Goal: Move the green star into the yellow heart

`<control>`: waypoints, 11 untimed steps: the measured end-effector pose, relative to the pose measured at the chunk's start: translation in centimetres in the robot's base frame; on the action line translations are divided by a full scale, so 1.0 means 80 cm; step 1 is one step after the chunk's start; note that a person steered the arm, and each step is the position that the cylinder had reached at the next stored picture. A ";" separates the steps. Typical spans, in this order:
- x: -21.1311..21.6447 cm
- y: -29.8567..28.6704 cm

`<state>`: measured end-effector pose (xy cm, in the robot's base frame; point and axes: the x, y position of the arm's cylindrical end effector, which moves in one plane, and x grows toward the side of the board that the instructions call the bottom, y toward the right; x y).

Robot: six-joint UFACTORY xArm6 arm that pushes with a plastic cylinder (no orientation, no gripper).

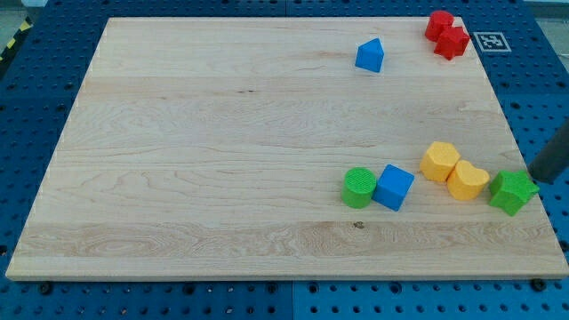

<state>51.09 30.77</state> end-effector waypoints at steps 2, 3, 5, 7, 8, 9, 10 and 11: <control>0.068 -0.024; 0.072 -0.043; 0.077 -0.010; 0.040 -0.002; 0.040 -0.002; 0.033 -0.007; 0.033 -0.023; 0.033 -0.052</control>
